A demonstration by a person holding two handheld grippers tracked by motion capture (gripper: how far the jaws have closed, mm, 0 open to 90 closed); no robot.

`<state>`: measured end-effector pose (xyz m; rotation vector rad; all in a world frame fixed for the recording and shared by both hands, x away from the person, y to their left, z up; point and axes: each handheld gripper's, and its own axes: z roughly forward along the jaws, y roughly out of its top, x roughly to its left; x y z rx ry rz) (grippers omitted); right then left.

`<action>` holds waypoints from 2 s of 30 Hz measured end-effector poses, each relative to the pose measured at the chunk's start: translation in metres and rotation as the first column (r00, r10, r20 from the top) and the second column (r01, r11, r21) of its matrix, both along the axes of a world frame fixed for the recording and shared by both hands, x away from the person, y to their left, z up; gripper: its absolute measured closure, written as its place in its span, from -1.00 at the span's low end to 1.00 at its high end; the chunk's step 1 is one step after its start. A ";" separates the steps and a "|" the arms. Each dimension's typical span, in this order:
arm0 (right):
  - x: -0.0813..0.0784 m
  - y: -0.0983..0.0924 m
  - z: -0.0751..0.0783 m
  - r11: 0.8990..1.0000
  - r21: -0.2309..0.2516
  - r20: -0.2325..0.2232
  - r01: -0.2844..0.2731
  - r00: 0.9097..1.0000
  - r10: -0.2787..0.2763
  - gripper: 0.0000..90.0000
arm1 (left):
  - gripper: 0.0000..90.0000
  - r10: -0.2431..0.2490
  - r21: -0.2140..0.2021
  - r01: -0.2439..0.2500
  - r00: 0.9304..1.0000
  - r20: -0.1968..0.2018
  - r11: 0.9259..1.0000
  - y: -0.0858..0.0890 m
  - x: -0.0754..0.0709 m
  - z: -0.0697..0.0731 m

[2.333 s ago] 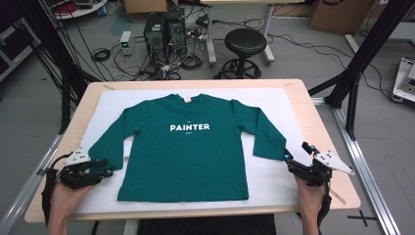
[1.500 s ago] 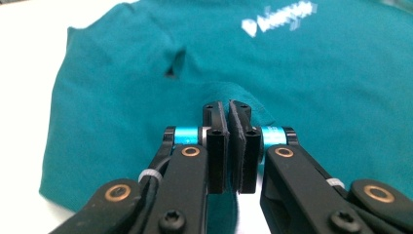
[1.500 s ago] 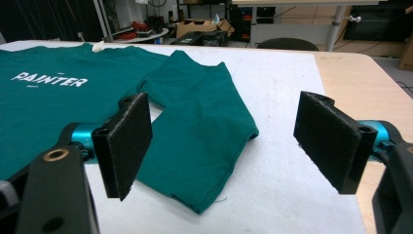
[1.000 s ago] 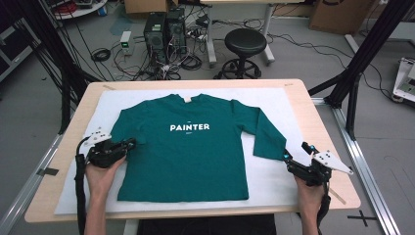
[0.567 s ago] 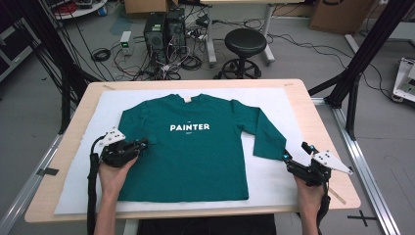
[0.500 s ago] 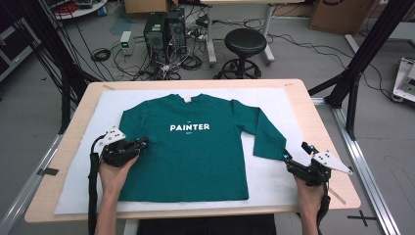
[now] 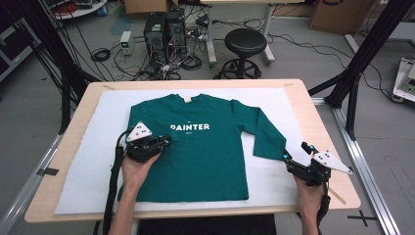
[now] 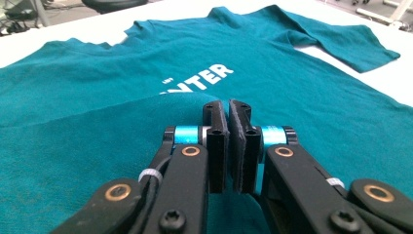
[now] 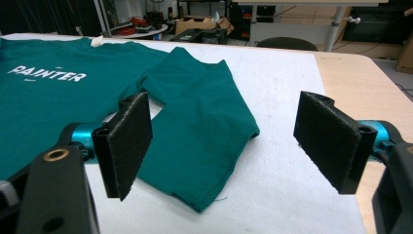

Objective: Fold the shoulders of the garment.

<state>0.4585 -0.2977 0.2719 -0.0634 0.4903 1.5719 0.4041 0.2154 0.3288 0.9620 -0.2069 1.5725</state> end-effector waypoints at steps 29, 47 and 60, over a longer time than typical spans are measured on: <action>0.000 0.001 0.000 1.000 0.004 -0.004 0.011 1.000 -0.011 -0.52 | 0.90 0.029 0.170 -0.022 0.999 -0.037 0.985 -0.077 0.021 0.002; 0.000 0.001 0.001 1.000 0.001 -0.012 0.012 1.000 -0.012 -0.52 | 0.90 0.056 0.241 -0.042 0.997 -0.053 0.970 -0.107 0.026 -0.004; 0.000 0.001 0.001 1.000 -0.001 -0.014 0.012 1.000 -0.012 -0.52 | 0.74 0.066 0.231 -0.050 0.996 -0.062 0.972 -0.111 0.029 -0.001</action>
